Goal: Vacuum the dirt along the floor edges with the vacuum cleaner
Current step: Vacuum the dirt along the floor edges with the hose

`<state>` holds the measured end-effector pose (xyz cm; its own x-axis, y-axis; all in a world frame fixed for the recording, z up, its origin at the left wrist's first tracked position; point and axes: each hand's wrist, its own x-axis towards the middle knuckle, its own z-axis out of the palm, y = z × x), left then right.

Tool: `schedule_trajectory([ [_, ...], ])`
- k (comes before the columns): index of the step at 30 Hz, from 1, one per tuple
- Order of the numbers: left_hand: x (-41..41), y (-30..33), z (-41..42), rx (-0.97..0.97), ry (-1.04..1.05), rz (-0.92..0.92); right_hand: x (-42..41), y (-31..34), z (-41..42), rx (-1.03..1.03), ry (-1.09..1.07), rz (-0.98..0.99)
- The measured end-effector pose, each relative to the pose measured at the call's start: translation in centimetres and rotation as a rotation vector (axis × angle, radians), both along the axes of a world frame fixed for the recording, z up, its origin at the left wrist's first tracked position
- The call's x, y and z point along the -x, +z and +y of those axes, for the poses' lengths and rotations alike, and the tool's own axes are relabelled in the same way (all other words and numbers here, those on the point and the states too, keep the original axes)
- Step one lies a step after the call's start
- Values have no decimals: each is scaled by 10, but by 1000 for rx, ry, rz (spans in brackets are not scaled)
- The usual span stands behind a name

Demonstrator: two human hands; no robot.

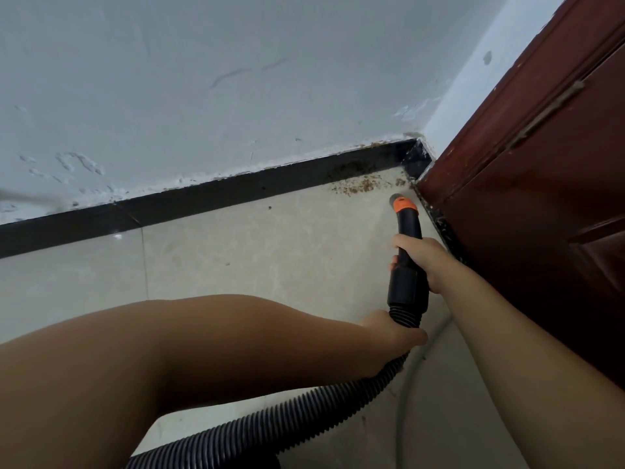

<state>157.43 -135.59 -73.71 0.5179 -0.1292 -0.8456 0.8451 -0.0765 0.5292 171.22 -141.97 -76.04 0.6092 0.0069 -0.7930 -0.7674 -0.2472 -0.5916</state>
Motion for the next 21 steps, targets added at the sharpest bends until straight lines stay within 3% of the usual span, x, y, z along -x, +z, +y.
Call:
schedule_trajectory([
  [10, -27, -2, 8, 9, 49, -39, -29, -3, 7, 14, -17, -54],
  [21, 8, 4, 29, 16, 113, -13, 5, 7, 42, -15, 110, -10],
])
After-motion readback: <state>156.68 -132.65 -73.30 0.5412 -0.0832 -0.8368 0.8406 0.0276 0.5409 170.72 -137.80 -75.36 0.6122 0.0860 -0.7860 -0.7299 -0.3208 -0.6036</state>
